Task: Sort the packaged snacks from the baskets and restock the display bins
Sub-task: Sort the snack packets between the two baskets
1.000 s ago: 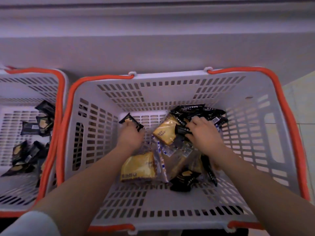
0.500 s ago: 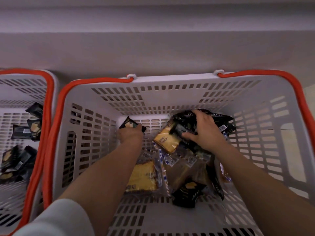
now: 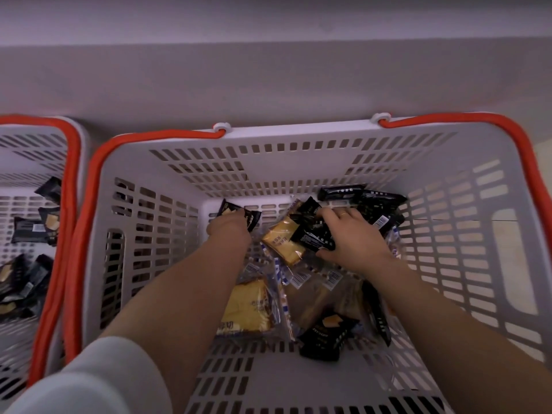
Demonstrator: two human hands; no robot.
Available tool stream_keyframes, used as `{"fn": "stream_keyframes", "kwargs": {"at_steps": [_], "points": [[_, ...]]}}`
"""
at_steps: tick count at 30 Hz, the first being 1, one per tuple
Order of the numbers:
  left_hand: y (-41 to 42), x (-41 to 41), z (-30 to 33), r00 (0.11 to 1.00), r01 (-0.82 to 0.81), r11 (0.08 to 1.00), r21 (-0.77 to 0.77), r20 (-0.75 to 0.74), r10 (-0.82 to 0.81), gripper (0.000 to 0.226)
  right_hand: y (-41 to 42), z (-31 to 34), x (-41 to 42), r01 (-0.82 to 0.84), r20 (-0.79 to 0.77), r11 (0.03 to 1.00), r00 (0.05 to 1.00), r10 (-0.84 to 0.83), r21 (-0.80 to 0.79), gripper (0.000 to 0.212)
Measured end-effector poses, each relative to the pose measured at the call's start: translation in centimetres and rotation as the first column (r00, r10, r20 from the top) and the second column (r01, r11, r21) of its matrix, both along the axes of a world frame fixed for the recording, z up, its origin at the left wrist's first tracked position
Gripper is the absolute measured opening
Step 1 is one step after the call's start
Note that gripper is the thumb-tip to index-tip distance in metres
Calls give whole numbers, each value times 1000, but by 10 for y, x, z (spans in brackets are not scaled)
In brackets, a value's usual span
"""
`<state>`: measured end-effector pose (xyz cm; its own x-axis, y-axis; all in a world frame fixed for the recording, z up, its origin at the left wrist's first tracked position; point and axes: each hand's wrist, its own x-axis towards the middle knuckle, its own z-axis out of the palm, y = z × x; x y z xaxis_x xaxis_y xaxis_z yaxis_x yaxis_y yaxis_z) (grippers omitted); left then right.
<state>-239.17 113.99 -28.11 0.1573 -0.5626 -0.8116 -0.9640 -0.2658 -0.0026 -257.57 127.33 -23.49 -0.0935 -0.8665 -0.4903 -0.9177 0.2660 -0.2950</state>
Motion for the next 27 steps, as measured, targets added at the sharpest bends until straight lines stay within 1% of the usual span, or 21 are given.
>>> {"fn": "stream_keyframes", "kwargs": {"at_steps": [1,2,3,4,5,6,7,9,10,11,12,13,14,15,16,18,19,20,22,25,27], "points": [[0,-3,1,999,-49,999,-5,-10,49,72,1,1,1,20,9,999,1000,-20,-36,72],[1,-4,0,986,-160,986,-55,-64,156,70,1,4,2,55,29,995,998,-53,-82,71],[6,-4,5,931,-346,934,-84,-150,332,66,1,7,3,117,69,984,992,-108,-136,70],[10,-5,10,769,-626,772,-111,-255,587,60,2,12,4,213,141,959,972,-189,-188,68],[17,-6,12,556,-816,574,-66,-360,749,52,3,19,6,330,241,917,930,-276,-224,68],[25,-5,17,470,-860,507,-55,-469,748,43,6,25,7,444,351,864,868,-351,-236,69],[33,-4,24,440,-864,498,-69,-583,683,36,9,32,9,542,450,813,793,-411,-212,72],[47,1,46,552,-700,695,-165,-743,379,26,14,42,14,680,640,731,586,-497,-56,71],[53,5,53,571,-585,782,-214,-793,211,23,17,43,17,709,732,702,447,-514,60,66],[56,8,62,554,-497,837,-228,-826,104,21,17,44,20,699,790,691,314,-526,182,66],[59,9,69,539,-413,880,-233,-841,30,20,17,43,23,668,817,682,192,-544,298,73],[62,10,73,526,-345,913,-216,-850,-2,18,16,43,27,644,821,660,86,-565,386,91],[65,10,75,516,-309,935,-176,-857,10,12,15,41,32,630,802,632,25,-597,451,111],[69,9,77,494,-322,943,-81,-865,94,6,14,40,37,626,790,614,-5,-613,480,120],[71,7,80,464,-348,936,61,-856,228,10,13,37,41,639,788,596,-24,-615,485,119],[74,7,80,434,-368,874,318,-772,464,39,14,31,48,667,786,574,-29,-617,475,107],[76,9,80,436,-332,864,380,-750,497,55,16,27,50,676,785,568,-25,-619,469,100],[79,10,78,432,-292,866,407,-751,499,65,17,25,51,677,780,566,-21,-625,471,92],[84,10,79,432,-232,889,394,-778,457,61,18,23,52,672,758,545,-37,-651,501,78],[89,5,75,484,-142,935,325,-801,352,59,18,17,51,669,713,471,-129,-689,576,88],[89,2,72,504,-135,956,260,-813,292,59,17,16,48,691,699,430,-153,-699,581,86]]}}
